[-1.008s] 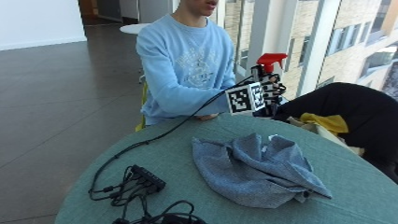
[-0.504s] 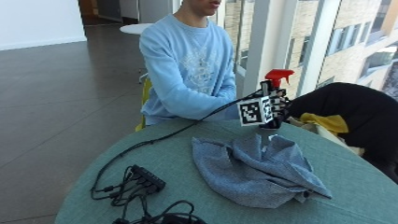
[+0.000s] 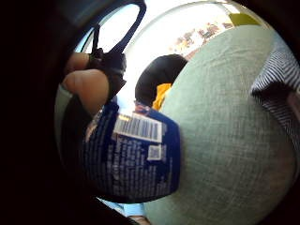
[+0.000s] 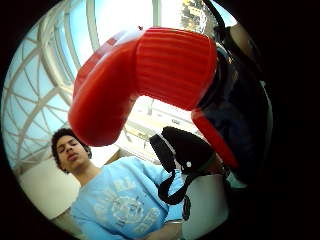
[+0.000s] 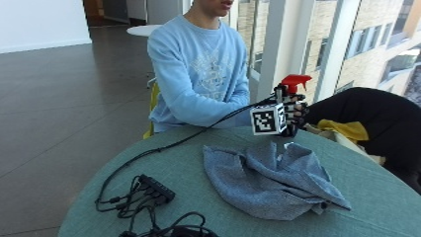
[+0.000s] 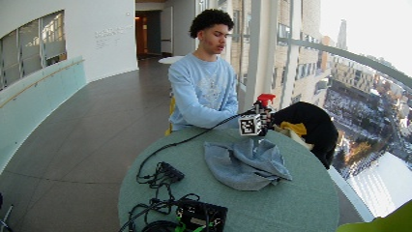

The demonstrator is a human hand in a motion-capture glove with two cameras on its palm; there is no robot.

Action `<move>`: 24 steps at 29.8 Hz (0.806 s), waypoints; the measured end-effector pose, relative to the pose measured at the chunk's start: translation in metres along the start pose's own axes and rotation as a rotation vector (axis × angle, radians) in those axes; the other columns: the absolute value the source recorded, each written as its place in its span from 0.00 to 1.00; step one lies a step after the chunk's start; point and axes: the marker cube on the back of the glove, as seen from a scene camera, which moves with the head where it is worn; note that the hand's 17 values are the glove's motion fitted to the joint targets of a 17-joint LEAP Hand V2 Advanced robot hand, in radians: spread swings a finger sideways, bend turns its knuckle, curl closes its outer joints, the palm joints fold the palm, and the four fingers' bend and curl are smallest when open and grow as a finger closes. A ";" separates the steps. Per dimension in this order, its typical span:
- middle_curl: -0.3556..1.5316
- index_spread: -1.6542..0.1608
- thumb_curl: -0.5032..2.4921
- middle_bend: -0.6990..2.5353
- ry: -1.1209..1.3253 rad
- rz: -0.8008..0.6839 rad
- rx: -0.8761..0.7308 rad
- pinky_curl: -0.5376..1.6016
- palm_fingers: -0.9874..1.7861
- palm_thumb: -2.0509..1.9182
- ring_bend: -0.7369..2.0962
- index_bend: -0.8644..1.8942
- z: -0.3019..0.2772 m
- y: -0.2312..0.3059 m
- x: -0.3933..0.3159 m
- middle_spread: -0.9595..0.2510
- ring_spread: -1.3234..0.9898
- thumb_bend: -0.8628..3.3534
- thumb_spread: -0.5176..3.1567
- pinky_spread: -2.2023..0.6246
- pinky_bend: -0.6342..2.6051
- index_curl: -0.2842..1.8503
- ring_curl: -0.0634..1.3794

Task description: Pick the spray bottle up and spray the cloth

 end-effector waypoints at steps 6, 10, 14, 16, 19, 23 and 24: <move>0.43 0.76 0.28 0.30 0.058 -0.041 0.040 0.42 0.67 0.65 0.39 0.34 -0.037 0.009 -0.030 0.73 0.54 0.20 0.43 0.84 0.26 0.30 0.31; 0.43 0.75 0.28 0.30 0.173 -0.047 0.034 0.41 0.66 0.65 0.39 0.35 -0.076 0.026 -0.053 0.72 0.54 0.20 0.42 0.85 0.26 0.29 0.30; 0.43 0.75 0.28 0.30 0.310 -0.024 0.036 0.41 0.66 0.65 0.39 0.35 -0.113 0.047 -0.070 0.72 0.54 0.20 0.42 0.85 0.26 0.28 0.30; 0.43 0.75 0.28 0.30 0.388 -0.009 0.045 0.41 0.66 0.65 0.39 0.36 -0.132 0.060 -0.077 0.72 0.54 0.20 0.42 0.85 0.25 0.28 0.30; 0.42 0.75 0.28 0.29 0.513 0.015 0.067 0.41 0.65 0.65 0.38 0.36 -0.162 0.088 -0.085 0.72 0.54 0.20 0.42 0.85 0.26 0.28 0.30; 0.42 0.74 0.27 0.29 0.696 0.051 0.114 0.41 0.65 0.65 0.38 0.36 -0.196 0.135 -0.091 0.72 0.55 0.20 0.42 0.86 0.25 0.28 0.29; 0.42 0.74 0.27 0.29 0.745 0.062 0.127 0.41 0.65 0.65 0.37 0.36 -0.203 0.147 -0.091 0.72 0.55 0.20 0.42 0.86 0.25 0.28 0.29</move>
